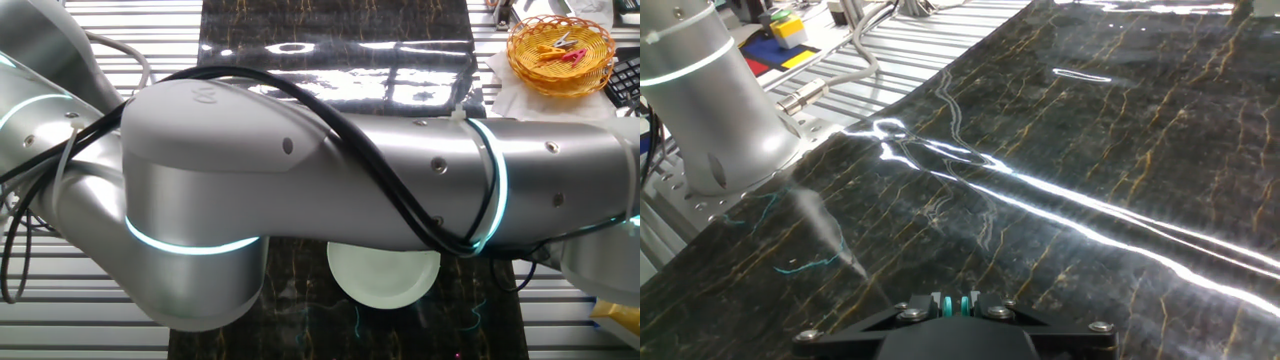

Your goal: Use a clamp

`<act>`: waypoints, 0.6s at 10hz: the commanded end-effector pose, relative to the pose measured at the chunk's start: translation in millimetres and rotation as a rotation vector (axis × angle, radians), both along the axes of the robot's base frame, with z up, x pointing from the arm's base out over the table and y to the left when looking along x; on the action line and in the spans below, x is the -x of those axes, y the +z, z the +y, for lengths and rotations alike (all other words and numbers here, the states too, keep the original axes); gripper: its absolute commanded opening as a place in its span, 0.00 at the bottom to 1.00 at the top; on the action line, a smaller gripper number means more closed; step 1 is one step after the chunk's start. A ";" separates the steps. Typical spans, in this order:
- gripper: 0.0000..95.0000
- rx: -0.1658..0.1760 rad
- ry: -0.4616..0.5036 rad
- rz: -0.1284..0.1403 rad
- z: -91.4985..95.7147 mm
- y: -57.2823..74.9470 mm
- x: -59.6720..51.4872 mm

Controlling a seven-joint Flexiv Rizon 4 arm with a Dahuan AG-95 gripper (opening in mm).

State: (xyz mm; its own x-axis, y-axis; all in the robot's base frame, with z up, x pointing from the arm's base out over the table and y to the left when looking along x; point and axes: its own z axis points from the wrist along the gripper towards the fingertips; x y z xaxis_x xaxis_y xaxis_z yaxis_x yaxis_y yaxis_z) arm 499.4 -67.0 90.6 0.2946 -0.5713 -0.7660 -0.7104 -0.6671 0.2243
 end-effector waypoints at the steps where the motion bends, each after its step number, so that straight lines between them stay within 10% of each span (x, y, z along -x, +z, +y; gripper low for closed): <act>1: 0.00 0.008 -0.008 0.000 -0.1 -0.3 0.1; 6: 0.00 -0.004 -0.005 -0.003 -0.3 -1.8 -0.4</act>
